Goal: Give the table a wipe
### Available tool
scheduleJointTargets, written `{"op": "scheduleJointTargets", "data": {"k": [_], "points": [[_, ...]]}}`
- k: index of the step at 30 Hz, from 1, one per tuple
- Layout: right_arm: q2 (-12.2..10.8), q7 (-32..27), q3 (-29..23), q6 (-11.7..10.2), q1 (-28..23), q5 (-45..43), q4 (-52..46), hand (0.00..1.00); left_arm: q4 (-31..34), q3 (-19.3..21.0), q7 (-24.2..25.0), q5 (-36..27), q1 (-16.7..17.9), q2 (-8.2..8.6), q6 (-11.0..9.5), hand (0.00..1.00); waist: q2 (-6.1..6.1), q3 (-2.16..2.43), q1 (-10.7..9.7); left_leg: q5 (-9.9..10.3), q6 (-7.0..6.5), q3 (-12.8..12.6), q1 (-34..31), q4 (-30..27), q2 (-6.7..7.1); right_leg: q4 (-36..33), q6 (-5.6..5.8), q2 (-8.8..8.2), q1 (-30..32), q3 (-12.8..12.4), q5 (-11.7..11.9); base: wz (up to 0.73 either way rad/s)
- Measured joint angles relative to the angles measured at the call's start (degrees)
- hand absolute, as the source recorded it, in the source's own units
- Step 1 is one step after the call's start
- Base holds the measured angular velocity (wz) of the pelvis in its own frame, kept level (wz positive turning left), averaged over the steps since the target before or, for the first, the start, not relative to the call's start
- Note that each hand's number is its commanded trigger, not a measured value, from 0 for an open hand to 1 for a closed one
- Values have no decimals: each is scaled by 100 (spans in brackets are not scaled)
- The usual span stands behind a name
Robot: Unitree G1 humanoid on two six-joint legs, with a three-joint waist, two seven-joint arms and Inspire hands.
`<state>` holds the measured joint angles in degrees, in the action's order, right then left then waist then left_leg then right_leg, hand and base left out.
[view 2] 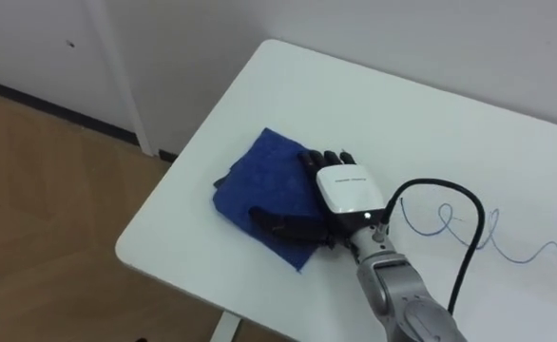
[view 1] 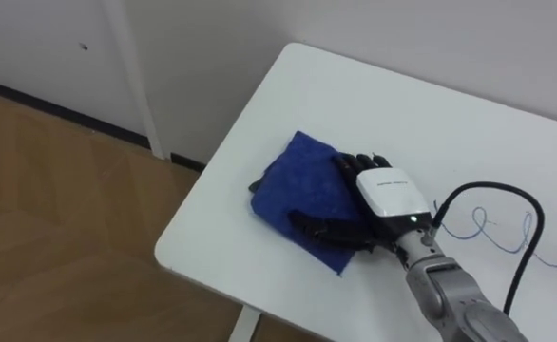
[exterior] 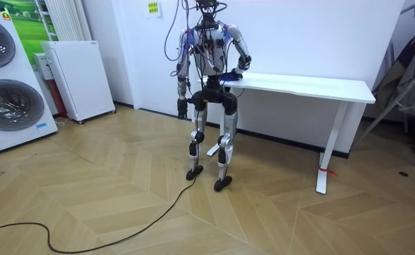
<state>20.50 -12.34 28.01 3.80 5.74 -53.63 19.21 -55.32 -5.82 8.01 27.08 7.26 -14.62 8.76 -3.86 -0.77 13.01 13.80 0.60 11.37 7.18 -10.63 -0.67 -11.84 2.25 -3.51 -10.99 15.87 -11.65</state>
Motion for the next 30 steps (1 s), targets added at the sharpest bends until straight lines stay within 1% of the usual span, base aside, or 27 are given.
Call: {"op": "scheduleJointTargets", "data": {"k": [2, 3, 4, 5, 6, 7, 8, 9, 10, 11, 12, 13, 14, 15, 16, 17, 18, 19, 21, 23, 25, 27, 28, 30], "points": [[3, 0, 0, -2, 5, 26, 0, 0, 2, -8, 0, -1, -16, 5, -5, 0, 23, -15, 4, -4, -5, 92, 40, 13, -15, -197, 16, -5, 61, 3, -10, 5], [0, -1, -2, -14, 1, 34, 1, 0, -1, -15, -1, -6, -10, -5, -5, 0, 105, -54, -3, -12, -15, 438, 78, 0, -97, -514, 62, 13, 284, -77, -175, -36], [-11, -1, 6, -52, 56, 33, -9, 0, 1, -1, -13, -5, -15, -72, -5, 0, 42, -20, 89, -10, -12, 836, 41, -27, -126, -122, -11, 209, 572, -529, -214, -57], [-13, -2, 27, -100, 117, 24, -27, 0, 1, 15, -16, 2, -12, -111, 0, 0, 8, -13, 131, 3, 6, 918, -1, -37, -127, 248, -91, 286, 683, -651, -53, -46], [23, -23, 69, -122, 153, -23, -37, 0, -26, 38, -16, 12, 6, -78, 23, 0, 94, 27, 12, 55, 150, 859, -106, -67, -213, 292, -314, 357, 696, -409, 358, 26], [23, -26, 78, -60, 127, -47, -17, 0, -28, 36, -2, 13, 27, -73, 21, 0, 74, 20, -197, -18, 279, 418, -167, -63, -201, 293, -324, 308, 614, -415, 375, 59], [28, -25, 76, -8, 110, -49, 8, 0, -24, 30, 18, 10, 6, -49, 24, 0, 77, 22, -210, -47, 302, 164, -152, -15, -196, 302, -318, 288, 567, -543, 372, 71], [92, -5, 56, 69, 111, -62, 64, 0, 34, 28, 46, 12, -23, -30, 1, 0, 76, 22, -193, -169, 182, -247, -67, 126, -192, 291, -278, 283, 504, -739, 346, 43], [94, 6, 42, 113, 130, -62, 64, 0, 49, 26, 55, 10, -63, -36, 7, 0, 54, 17, -154, -269, 84, -305, 88, 268, -219, 60, -170, 301, 574, -676, 249, 28], [87, 10, 42, 106, 149, -60, 66, 0, 48, 15, 51, 10, -100, -38, 23, 0, 68, 2, -128, -283, 72, -188, 150, 305, -265, -202, -150, 317, 718, -620, 168, -6], [30, 18, 40, 70, 159, -63, 58, 0, 37, 21, 51, 9, -95, -88, 60, 0, 39, 25, 20, -279, 79, 169, 175, 292, -288, -148, -205, 399, 918, -723, 66, -43], [20, 38, 45, -10, 229, -107, 31, 0, -16, 56, 45, 6, -60, -109, 96, 0, 24, 55, 125, -183, 179, 261, 192, 279, -293, 188, -430, 398, 940, -583, 350, -35], [22, 39, 48, 1, 250, -121, 25, 0, -25, 56, 52, 9, -35, -87, 132, 0, 41, 57, 110, -149, 208, 248, 203, 279, -337, 189, -439, 426, 870, -486, 413, 8], [20, 58, 48, 50, 241, -118, 32, 0, -38, 54, 68, 9, 6, -61, 140, 0, 80, 39, 4, -140, 220, 74, 216, 292, -346, 190, -441, 425, 786, -367, 415, 59], [20, 120, 36, 158, 238, -116, 58, 0, -33, 53, 124, 9, -8, -42, 142, 0, 104, 24, -72, -142, 218, -160, 206, 300, -363, 188, -434, 425, 746, -353, 410, 61], [21, 172, 36, 207, 238, -117, 66, 0, -26, 53, 142, 9, -16, -40, 140, 0, 103, 24, -74, -143, 216, -263, 198, 300, -365, 190, -425, 424, 737, -352, 405, 37], [17, 263, 36, 252, 239, -135, 76, 0, 6, 61, 153, 9, -13, -37, 148, 0, 96, 25, -29, -144, 216, -336, 197, 301, -362, 192, -397, 422, 728, -334, 387, 12], [10, 317, 33, 253, 249, -195, 113, 0, 30, 63, 153, 12, -11, -37, 158, 0, 83, 32, 0, -143, 216, -337, 195, 299, -347, 193, -383, 412, 728, -309, 378, 6], [10, 383, 23, 237, 285, -278, 267, 0, 85, 63, 155, 19, 13, -34, 171, 0, 79, 34, 9, -143, 216, -349, 183, 296, -322, 204, -382, 409, 711, -281, 378, 13], [13, 479, -5, 269, 282, -276, 315, 0, 215, 64, 156, 72, 77, -35, 172, 0, 81, 33, 6, -143, 215, -372, 151, 290, -282, 204, -359, 381, 710, -276, 364, 14], [11, 518, -12, 330, 285, -278, 348, 0, 297, 66, 155, 78, 130, -42, 172, 0, 88, 32, 4, -141, 212, -478, 157, 289, -254, 208, -353, 353, 701, -276, 360, 0], [-14, 489, -20, 328, 272, -269, 484, 0, 295, 66, 150, 75, 128, -47, 171, 0, 109, 18, -11, -135, 201, -492, 159, 288, -244, 207, -346, 343, 685, -275, 356, 5], [-36, 498, -28, 335, 268, -270, 491, 0, 290, 65, 150, 66, 131, -47, 171, 0, 96, 27, -13, -128, 189, -522, 159, 287, -239, 208, -329, 340, 686, -281, 345, 0], [-67, 496, -29, 338, 266, -270, 535, 0, 289, 55, 149, 65, 131, -41, 171, 0, 98, 26, -8, -107, 153, -593, 155, 277, -245, 213, -321, 349, 686, -293, 338, 0]]}}
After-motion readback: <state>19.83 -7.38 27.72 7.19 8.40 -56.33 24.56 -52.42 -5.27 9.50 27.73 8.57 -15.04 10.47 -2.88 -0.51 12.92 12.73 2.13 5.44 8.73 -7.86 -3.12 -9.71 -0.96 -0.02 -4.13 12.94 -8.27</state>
